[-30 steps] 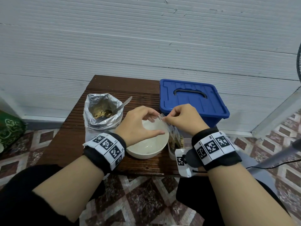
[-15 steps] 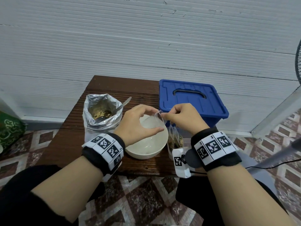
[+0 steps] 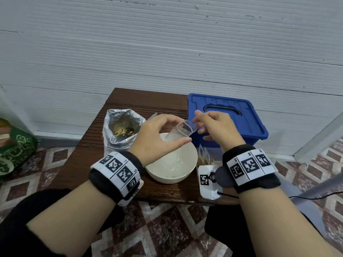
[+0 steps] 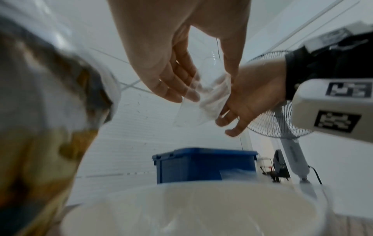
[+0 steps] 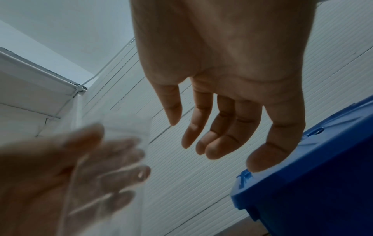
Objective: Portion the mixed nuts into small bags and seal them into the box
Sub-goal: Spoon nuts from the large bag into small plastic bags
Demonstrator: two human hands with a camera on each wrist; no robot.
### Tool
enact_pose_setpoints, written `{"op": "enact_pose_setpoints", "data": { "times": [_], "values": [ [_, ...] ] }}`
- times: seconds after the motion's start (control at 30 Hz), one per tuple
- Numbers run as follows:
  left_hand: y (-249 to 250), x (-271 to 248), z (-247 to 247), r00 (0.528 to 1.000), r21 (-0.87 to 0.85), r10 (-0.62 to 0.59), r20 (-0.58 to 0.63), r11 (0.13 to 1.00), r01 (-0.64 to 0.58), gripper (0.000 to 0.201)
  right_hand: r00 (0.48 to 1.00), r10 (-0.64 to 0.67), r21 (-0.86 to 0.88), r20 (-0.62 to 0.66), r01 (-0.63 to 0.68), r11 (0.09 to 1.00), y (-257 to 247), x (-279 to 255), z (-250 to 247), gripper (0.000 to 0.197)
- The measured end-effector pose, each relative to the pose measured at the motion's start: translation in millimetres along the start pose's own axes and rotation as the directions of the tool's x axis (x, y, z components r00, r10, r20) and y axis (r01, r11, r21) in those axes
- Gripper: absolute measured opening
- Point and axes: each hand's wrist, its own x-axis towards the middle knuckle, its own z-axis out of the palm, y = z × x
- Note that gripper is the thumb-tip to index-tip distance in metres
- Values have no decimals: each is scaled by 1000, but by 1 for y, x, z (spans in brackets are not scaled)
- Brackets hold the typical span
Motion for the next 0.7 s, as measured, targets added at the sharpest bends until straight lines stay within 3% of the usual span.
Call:
{"op": "enact_pose_setpoints", "data": {
  "times": [0.3, 0.5, 0.57, 0.7],
  "values": [
    [19, 1, -62, 972, -52, -87, -220, 996, 77, 43, 998, -52, 81, 25, 50, 995, -13, 1, 30, 34],
    [0, 5, -104, 892, -13, -178, -416, 982, 190, 39, 988, -100, 19, 114, 98, 995, -25, -6, 58, 43],
    [-12, 7, -115, 875, 41, -253, -412, 955, 295, 41, 983, -130, -27, 128, 135, 991, -26, -5, 71, 46],
    [-32, 6, -125, 872, 91, -396, -288, 895, 437, 37, 976, -202, -71, 81, 208, 976, -22, -2, 94, 25]
  ]
}}
